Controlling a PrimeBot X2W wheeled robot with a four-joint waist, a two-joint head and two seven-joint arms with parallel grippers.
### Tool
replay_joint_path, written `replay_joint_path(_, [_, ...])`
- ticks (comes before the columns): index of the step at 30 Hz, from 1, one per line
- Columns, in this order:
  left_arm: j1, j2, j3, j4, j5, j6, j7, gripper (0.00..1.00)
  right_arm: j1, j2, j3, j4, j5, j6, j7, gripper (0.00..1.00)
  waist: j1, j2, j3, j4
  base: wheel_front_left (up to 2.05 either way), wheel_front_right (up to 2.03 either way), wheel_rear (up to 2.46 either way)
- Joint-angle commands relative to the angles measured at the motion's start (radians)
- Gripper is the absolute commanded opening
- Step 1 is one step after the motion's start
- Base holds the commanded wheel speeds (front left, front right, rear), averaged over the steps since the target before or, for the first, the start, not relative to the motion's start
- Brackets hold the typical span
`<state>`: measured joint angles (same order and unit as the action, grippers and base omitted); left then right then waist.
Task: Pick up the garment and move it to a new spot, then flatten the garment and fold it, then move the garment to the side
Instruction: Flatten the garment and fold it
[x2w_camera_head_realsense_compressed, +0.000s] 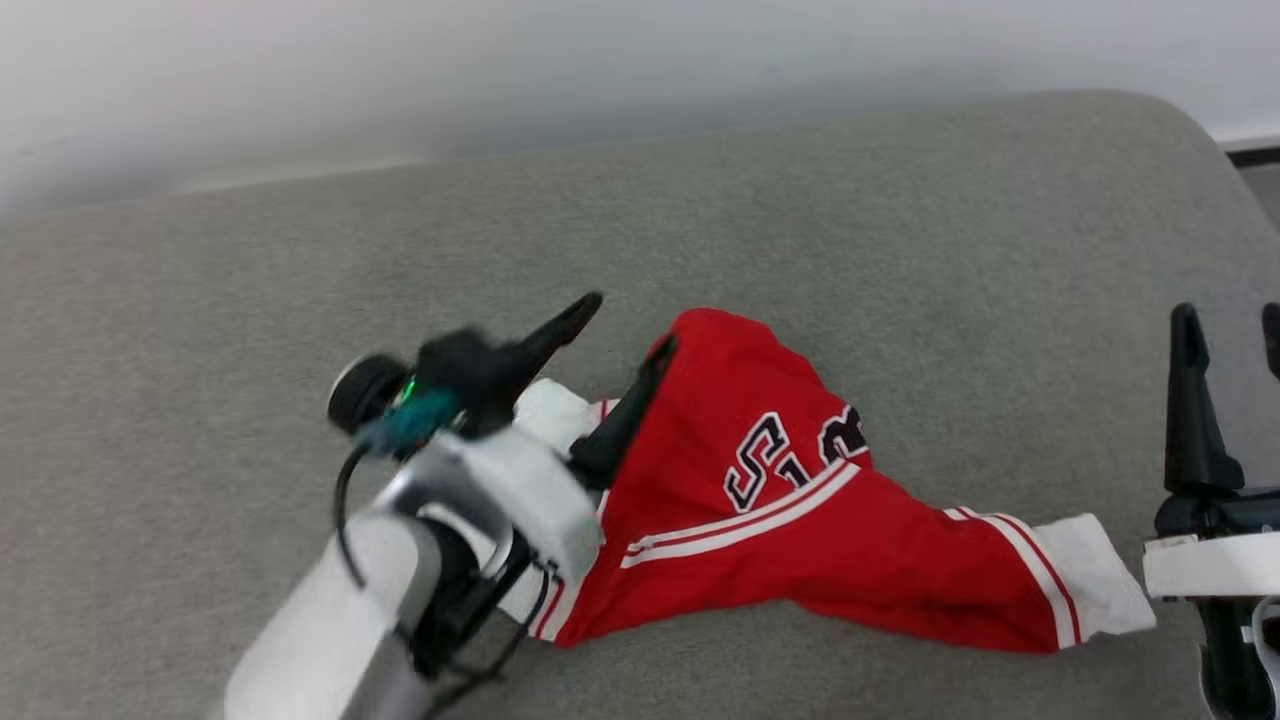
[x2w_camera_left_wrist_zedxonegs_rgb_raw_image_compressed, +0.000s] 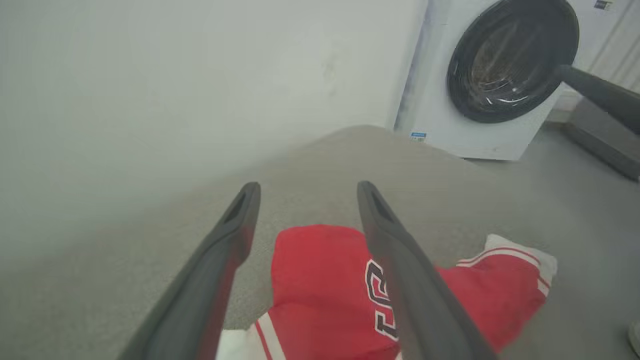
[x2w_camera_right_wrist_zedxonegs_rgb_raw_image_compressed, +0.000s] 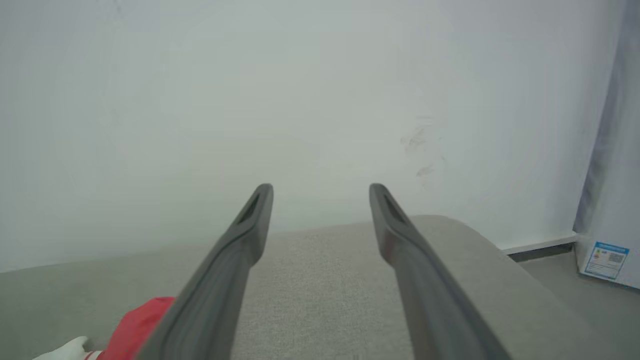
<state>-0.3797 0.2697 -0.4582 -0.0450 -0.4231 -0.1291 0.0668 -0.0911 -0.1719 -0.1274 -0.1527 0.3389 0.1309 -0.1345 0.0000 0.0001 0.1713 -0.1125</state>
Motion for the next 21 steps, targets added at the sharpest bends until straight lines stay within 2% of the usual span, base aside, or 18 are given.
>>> replay_joint_path(1, [-0.055, 0.016, -0.029, 0.009, -0.024, -0.001, 0.051, 1.00, -0.017, 0.015, -0.007, -0.003, -0.005, 0.000, -0.007, 1.00, 0.0000, -0.0001, 0.032, -0.039, 0.00, 0.00, 0.00])
replay_joint_path(5, [-0.241, 0.065, -0.125, 0.067, -0.140, -0.001, 0.287, 1.00, -0.035, 0.047, 0.003, -0.024, -0.034, 0.000, -0.026, 1.00, 0.0000, -0.0001, 0.075, -0.094, 0.00, 0.00, 0.00])
replay_joint_path(9, [-0.377, 0.074, -0.193, 0.151, -0.260, -0.001, 0.518, 1.00, -0.041, 0.072, 0.014, -0.038, -0.048, 0.000, -0.034, 1.00, 0.0000, -0.0001, 0.108, -0.148, 0.00, 0.00, 0.00])
replay_joint_path(12, [-0.454, 0.088, -0.249, 0.207, -0.309, -0.001, 0.657, 1.00, -0.045, 0.083, 0.032, -0.041, -0.057, 0.000, -0.040, 1.00, 0.0000, -0.0001, 0.133, -0.184, 0.00, 0.00, 0.00])
replay_joint_path(16, [-0.502, 0.078, -0.307, 0.281, -0.344, -0.001, 0.748, 1.00, -0.049, 0.094, 0.051, -0.026, -0.064, 0.000, -0.047, 1.00, 0.0000, -0.0001, 0.160, -0.221, 0.00, 0.00, 0.00])
replay_joint_path(21, [-0.529, 0.080, -0.381, 0.365, -0.335, -0.001, 0.784, 1.00, -0.055, 0.105, 0.073, -0.002, -0.065, 0.000, -0.061, 1.00, 0.0000, -0.0001, 0.192, -0.253, 0.00, 0.00, 0.00])
